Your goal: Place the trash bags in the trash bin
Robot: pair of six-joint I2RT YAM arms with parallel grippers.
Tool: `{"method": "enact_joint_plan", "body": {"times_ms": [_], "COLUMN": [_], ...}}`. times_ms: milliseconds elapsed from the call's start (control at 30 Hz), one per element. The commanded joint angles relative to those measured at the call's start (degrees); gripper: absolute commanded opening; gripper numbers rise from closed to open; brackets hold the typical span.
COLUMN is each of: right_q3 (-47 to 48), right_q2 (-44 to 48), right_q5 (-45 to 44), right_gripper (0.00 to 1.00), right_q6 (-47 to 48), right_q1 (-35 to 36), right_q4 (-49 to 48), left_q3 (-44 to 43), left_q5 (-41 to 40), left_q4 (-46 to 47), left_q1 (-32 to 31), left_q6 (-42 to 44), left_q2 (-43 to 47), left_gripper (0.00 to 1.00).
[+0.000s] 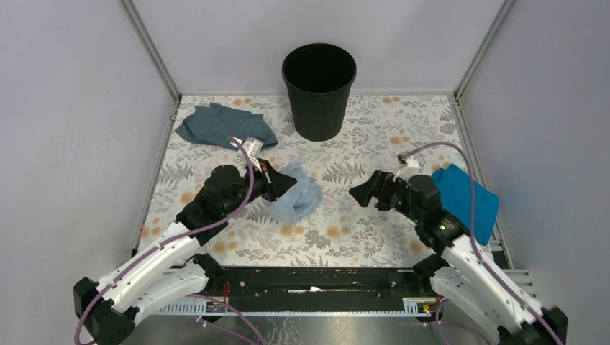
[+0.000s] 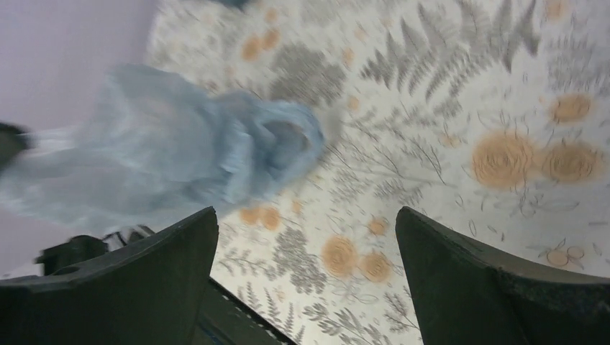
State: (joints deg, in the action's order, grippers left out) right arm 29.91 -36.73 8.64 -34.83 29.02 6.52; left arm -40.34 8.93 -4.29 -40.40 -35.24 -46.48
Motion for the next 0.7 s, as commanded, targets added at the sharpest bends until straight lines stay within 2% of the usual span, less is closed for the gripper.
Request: {"method": "enact_joint_plan", "body": {"times_ms": [0,67,300,433,533,667], "right_q3": [-2.1,-1.9,0.7,0.6,0.5,3.4], "right_q2": [-12.8,-18.8,-38.1,-46.6,-51.6,-58.5], "right_q5": [3.6,8.9,17.7,22.2,22.3,18.4], "right_gripper": [1.00,0.95,0.79,0.65,0.65,0.66], "right_q6": [-1.6,-1.5,-3.3,-6.4,-8.9,-10.0], "right_q1": [-0.1,-0.1,0.0,0.2,2.3,4.9], "right_q4": [-8.7,-13.6,-28.5,-40.0,-48.2,-50.0], "left_q3": [0.8,1.4,2.8,2.2,2.0,1.4], "left_q5": [1.7,2.1,2.3,1.9,2.3,2.9], "left_q4": [1.8,1.6,2.8,2.1,2.5,2.9], "left_q1": [0.6,0.6,0.6,0.6,0.7,0.6], "left_q6": [-3.5,-4.2,-5.9,-5.3,-5.2,-4.9], "left_q2": [1.5,1.8,4.0,4.2,3.9,3.1], "left_gripper": [0.00,0.00,0.00,0.00,0.00,0.00]}}
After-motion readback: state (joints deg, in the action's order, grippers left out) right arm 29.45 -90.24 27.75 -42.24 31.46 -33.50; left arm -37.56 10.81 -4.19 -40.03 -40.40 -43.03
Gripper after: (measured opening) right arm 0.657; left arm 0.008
